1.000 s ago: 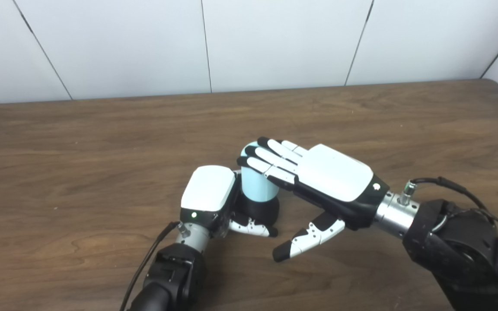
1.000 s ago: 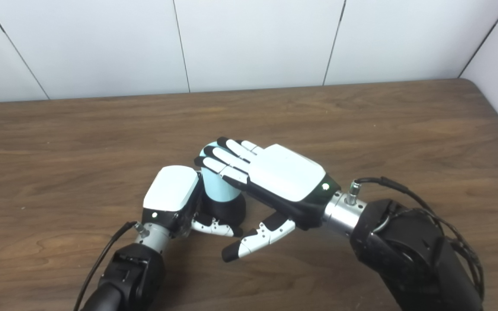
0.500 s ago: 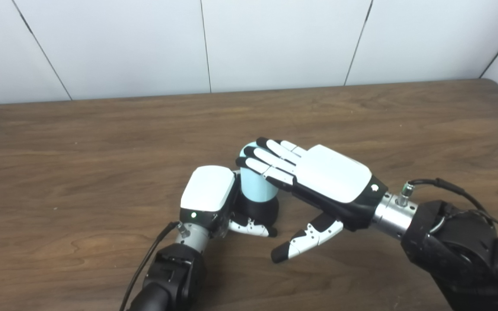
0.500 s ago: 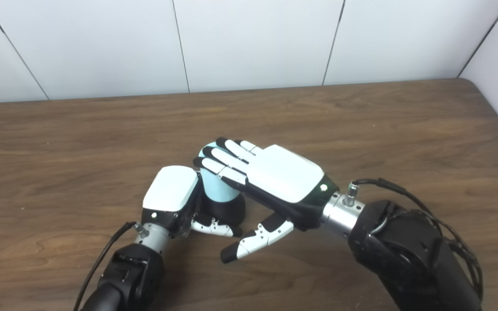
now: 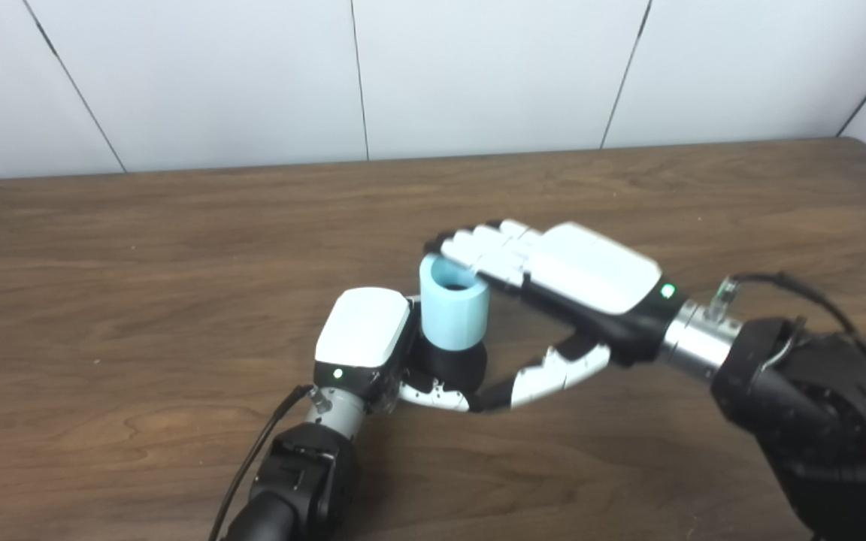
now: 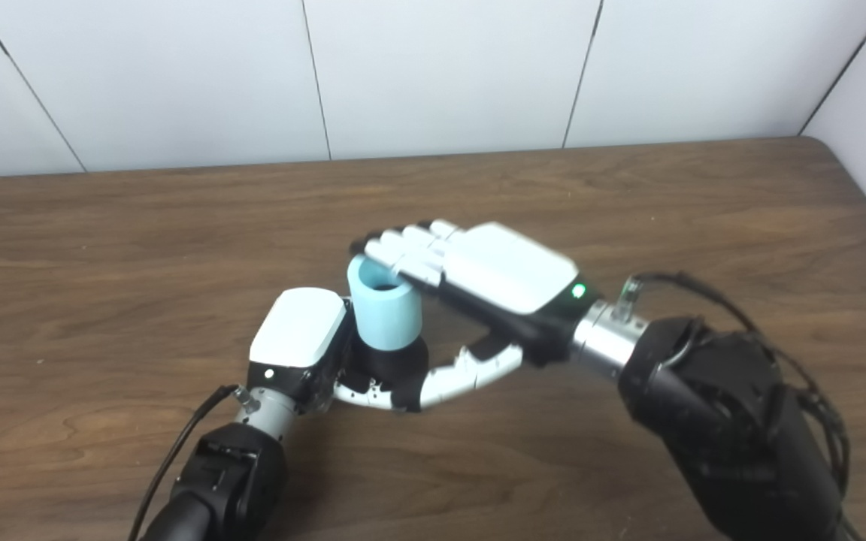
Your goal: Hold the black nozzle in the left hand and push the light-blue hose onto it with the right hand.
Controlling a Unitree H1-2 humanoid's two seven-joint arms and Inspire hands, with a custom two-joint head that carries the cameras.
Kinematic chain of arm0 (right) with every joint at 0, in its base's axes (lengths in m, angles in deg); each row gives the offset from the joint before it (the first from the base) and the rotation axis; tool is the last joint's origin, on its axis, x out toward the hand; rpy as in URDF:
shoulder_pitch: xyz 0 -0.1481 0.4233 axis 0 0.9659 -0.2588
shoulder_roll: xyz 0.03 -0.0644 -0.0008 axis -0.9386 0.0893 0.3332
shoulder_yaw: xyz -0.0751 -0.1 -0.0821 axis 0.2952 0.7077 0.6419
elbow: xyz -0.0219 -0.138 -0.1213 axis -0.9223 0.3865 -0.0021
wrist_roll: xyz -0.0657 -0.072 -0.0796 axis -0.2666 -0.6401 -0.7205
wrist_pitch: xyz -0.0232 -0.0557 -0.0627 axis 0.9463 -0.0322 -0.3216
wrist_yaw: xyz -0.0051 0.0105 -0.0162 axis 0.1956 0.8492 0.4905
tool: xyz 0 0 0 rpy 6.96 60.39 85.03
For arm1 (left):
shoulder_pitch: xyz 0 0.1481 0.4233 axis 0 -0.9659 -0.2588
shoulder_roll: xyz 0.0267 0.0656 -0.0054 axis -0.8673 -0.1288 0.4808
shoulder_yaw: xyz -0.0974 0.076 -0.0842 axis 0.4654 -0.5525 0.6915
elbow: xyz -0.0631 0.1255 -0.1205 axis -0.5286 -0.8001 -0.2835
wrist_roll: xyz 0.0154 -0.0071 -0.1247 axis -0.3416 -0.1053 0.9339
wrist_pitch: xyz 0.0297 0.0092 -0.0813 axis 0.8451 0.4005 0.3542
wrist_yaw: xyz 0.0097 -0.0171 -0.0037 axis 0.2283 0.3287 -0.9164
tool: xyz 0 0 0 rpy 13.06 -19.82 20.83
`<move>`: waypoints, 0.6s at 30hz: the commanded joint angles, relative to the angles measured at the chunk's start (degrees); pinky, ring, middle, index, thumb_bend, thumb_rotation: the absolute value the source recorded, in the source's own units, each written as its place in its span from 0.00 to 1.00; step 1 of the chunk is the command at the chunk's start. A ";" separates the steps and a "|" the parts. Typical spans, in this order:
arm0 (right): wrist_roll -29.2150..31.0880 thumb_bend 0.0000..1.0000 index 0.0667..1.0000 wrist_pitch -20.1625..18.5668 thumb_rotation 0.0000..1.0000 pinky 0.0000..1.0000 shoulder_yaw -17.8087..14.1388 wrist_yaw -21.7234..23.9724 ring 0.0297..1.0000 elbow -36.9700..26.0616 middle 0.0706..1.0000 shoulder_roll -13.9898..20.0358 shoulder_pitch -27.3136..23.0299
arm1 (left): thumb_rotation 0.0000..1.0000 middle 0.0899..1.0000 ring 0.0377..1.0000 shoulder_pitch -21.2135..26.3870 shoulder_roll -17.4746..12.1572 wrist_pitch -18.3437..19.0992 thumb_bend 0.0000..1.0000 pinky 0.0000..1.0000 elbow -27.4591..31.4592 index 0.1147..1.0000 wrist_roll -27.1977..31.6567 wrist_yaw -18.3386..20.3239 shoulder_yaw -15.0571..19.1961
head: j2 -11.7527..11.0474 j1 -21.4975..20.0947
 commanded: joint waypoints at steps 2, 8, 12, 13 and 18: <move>2.76 0.62 0.99 -1.78 1.00 1.00 -1.98 -1.17 1.00 -3.19 1.00 -0.36 -3.47 | 0.00 0.37 0.38 -2.90 -0.25 -0.27 0.53 0.36 -1.95 0.42 0.93 4.85 -1.74 | 0.01 0.00; 5.59 0.63 0.97 -4.37 1.00 0.97 -4.52 -3.61 1.00 -3.54 1.00 -1.53 -4.13 | 0.00 0.41 0.38 -2.89 -0.21 -0.23 0.53 0.37 -2.09 0.42 0.88 4.78 -1.75 | 0.02 0.19; 5.80 0.63 0.97 -4.10 1.00 0.93 -4.94 -4.21 0.99 -3.29 0.98 -1.69 -4.18 | 0.00 0.35 0.38 -2.87 -0.22 -0.29 0.52 0.37 -2.06 0.42 1.16 4.67 -1.60 | 0.00 0.12; 5.62 0.63 0.96 -4.24 1.00 0.93 -4.73 -3.97 0.99 -3.33 0.97 -1.60 -4.06 | 0.00 0.35 0.38 -2.88 -0.28 -0.40 0.52 0.37 -2.07 0.42 1.23 4.55 -1.58 | 0.01 0.08; 4.14 0.62 0.96 -3.77 1.00 0.96 -3.12 -2.75 1.00 -3.56 0.99 -0.84 -3.57 | 0.00 0.35 0.38 -2.85 -0.33 -0.33 0.52 0.37 -1.88 0.42 1.11 4.78 -1.56 | 0.03 0.03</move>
